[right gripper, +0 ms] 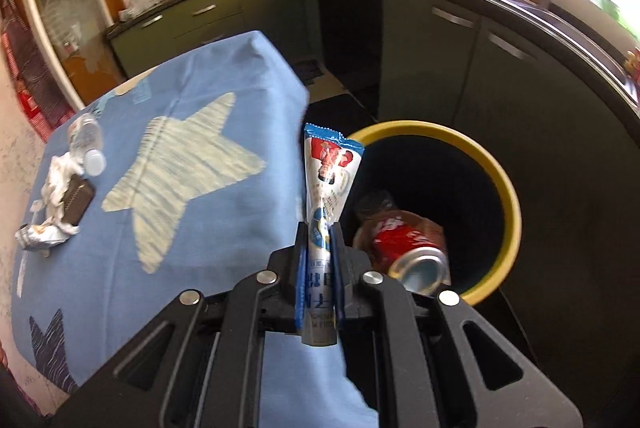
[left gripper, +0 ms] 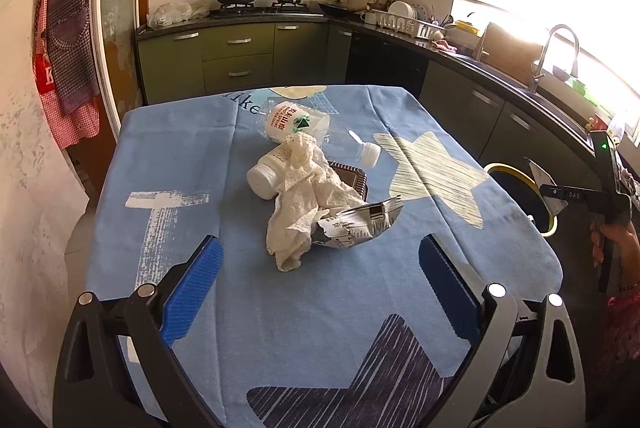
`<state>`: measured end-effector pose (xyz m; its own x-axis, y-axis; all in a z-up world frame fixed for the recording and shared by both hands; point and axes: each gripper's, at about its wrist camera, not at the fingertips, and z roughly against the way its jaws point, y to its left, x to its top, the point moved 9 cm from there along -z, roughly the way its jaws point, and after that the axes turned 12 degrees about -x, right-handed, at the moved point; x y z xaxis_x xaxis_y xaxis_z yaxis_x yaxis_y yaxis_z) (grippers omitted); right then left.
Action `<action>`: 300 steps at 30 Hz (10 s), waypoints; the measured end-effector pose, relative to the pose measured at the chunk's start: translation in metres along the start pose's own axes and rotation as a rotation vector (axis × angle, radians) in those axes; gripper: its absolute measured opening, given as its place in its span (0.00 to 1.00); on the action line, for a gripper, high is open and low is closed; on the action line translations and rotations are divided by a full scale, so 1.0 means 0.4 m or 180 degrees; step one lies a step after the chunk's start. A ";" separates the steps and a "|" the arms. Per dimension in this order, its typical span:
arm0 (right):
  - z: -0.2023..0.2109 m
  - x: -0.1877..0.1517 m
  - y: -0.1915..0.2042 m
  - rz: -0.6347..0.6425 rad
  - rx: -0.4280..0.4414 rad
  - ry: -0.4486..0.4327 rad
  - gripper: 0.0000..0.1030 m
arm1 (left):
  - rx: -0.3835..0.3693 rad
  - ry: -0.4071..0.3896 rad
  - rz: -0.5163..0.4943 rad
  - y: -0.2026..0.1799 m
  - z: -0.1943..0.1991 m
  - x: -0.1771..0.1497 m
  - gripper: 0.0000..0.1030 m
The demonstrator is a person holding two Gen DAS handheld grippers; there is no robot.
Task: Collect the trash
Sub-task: 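Carry the white tube over the bin and open the right gripper, then grasp the crumpled silver foil wrapper with the left gripper, then carry the foil wrapper over the bin and open the left gripper, then move the right gripper to the white tissue and grasp it, then carry the white tissue over the bin and open the right gripper, then move the left gripper to the brown plastic container and grasp it, then carry the brown container over the bin and open the left gripper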
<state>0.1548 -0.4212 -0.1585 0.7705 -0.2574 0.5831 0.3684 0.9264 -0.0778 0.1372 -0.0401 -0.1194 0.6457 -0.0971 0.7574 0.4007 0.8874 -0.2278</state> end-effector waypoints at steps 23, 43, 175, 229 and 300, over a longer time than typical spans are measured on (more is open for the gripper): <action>-0.066 0.000 -0.076 -0.0247 -0.0146 0.0007 0.45 | -0.0350 0.0191 -0.0360 -0.101 -0.085 -0.010 0.94; -0.033 0.002 0.115 0.0021 0.0303 -0.0037 0.50 | -0.0650 0.0281 -0.0995 -0.087 -0.225 0.042 0.86; 0.140 -0.028 0.960 0.2020 0.1554 -0.0317 0.04 | 0.0219 -0.0353 0.0466 0.282 0.004 0.032 0.89; -0.122 0.084 -0.298 -0.0843 -0.0615 -0.0114 0.11 | -0.0063 0.0006 -0.0260 0.009 -0.133 0.086 0.89; -0.053 0.002 -0.083 -0.0667 0.0272 -0.0164 0.33 | -0.0813 0.0621 -0.1040 -0.300 -0.370 0.150 0.58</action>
<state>0.1543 -0.4582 -0.1726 0.6534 -0.4343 0.6200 0.4705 0.8746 0.1169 0.2241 -0.2192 -0.1372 0.5593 -0.4583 0.6908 0.7354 0.6589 -0.1582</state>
